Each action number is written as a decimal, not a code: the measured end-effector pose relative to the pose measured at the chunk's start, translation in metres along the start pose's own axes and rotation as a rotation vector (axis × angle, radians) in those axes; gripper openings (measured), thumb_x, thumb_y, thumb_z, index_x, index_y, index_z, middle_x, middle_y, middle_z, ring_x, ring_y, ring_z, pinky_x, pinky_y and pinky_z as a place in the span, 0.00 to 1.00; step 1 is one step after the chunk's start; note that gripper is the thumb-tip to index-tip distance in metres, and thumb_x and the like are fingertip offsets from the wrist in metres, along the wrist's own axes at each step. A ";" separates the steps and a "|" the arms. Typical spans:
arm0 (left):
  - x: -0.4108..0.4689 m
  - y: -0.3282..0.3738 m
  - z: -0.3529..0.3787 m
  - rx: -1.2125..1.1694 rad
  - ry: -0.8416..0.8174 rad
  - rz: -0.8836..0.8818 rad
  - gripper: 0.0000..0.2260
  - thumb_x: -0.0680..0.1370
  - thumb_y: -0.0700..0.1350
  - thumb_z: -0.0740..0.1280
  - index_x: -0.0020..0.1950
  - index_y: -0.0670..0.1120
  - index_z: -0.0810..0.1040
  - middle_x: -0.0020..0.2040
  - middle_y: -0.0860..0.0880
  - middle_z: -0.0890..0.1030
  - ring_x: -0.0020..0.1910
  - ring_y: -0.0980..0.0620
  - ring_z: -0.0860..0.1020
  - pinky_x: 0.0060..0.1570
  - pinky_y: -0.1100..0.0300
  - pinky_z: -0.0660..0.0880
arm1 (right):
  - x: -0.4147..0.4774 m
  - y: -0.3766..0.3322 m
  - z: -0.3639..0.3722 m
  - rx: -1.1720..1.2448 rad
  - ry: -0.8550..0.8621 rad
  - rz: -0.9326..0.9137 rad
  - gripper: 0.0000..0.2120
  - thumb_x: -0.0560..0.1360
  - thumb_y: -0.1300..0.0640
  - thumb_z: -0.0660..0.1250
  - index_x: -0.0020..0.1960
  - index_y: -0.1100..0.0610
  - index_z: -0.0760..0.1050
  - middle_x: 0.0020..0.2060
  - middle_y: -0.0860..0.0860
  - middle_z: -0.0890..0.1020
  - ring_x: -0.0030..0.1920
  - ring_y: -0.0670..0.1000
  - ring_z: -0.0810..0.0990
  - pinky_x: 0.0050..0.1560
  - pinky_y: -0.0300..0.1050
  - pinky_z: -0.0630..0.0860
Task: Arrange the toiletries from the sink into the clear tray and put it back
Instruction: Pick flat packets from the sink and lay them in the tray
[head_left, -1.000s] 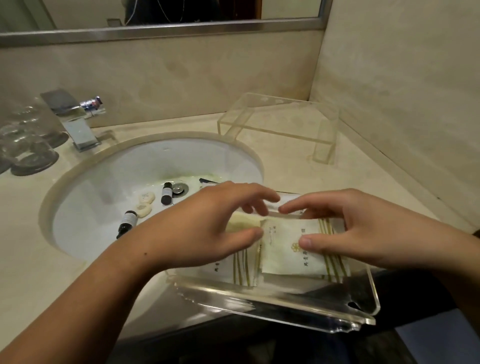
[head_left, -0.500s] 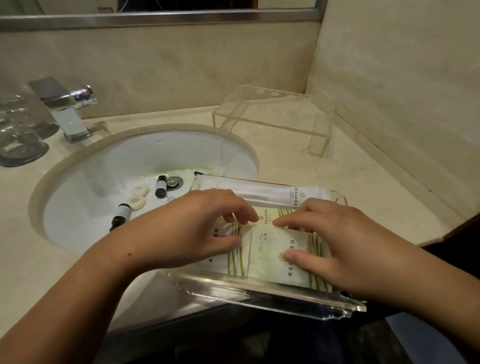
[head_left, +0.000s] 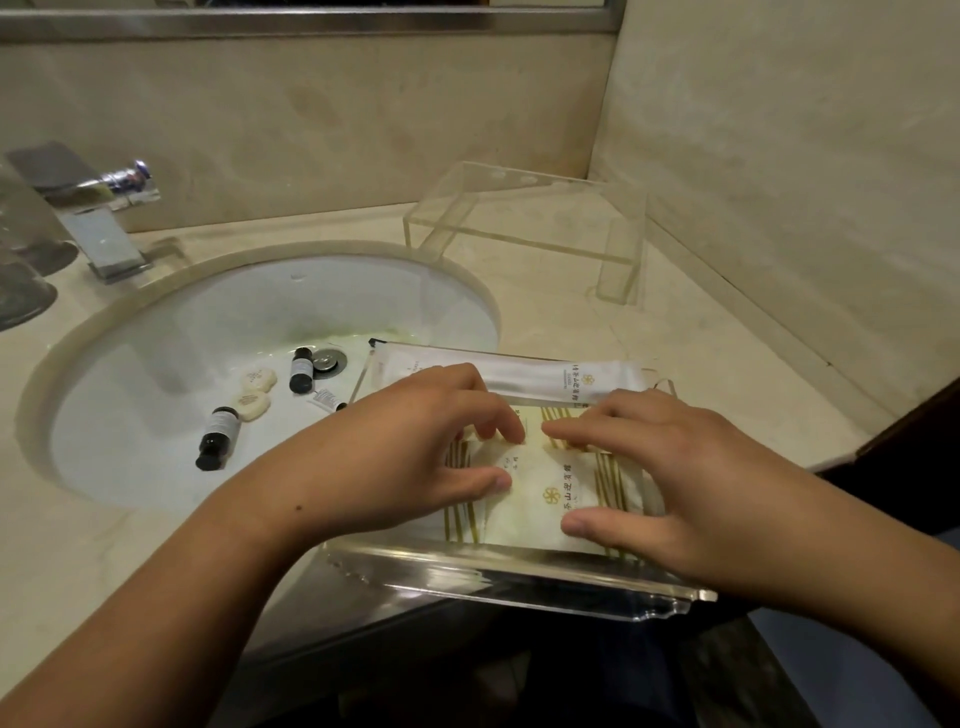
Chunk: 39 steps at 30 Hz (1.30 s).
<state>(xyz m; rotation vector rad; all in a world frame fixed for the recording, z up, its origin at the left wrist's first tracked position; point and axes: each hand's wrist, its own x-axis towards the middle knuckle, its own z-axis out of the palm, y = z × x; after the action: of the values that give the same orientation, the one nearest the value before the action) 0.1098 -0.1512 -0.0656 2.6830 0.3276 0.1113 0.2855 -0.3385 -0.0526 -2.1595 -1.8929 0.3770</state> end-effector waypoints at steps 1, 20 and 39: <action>0.001 0.000 0.000 -0.002 0.001 -0.001 0.15 0.76 0.63 0.68 0.62 0.65 0.77 0.52 0.64 0.72 0.52 0.65 0.73 0.51 0.65 0.74 | -0.002 0.002 -0.003 -0.015 -0.035 -0.009 0.37 0.68 0.26 0.60 0.75 0.35 0.63 0.61 0.31 0.68 0.65 0.34 0.66 0.65 0.32 0.65; 0.002 -0.006 0.006 -0.021 0.057 0.025 0.13 0.76 0.63 0.66 0.59 0.64 0.77 0.51 0.64 0.73 0.53 0.64 0.73 0.50 0.64 0.75 | -0.003 0.005 0.001 -0.016 -0.040 -0.053 0.35 0.68 0.27 0.62 0.73 0.36 0.67 0.59 0.32 0.69 0.64 0.36 0.68 0.63 0.34 0.69; -0.029 -0.072 -0.060 0.064 0.328 -0.134 0.11 0.78 0.58 0.65 0.60 0.62 0.77 0.52 0.61 0.77 0.53 0.62 0.76 0.48 0.67 0.72 | 0.102 -0.066 -0.022 -0.015 0.126 -0.185 0.19 0.77 0.39 0.66 0.67 0.39 0.74 0.60 0.37 0.74 0.58 0.36 0.72 0.57 0.29 0.68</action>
<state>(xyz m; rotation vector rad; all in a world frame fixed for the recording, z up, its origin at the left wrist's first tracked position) 0.0585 -0.0706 -0.0428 2.6916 0.6186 0.5101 0.2443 -0.2293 -0.0124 -1.9462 -2.0075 0.1866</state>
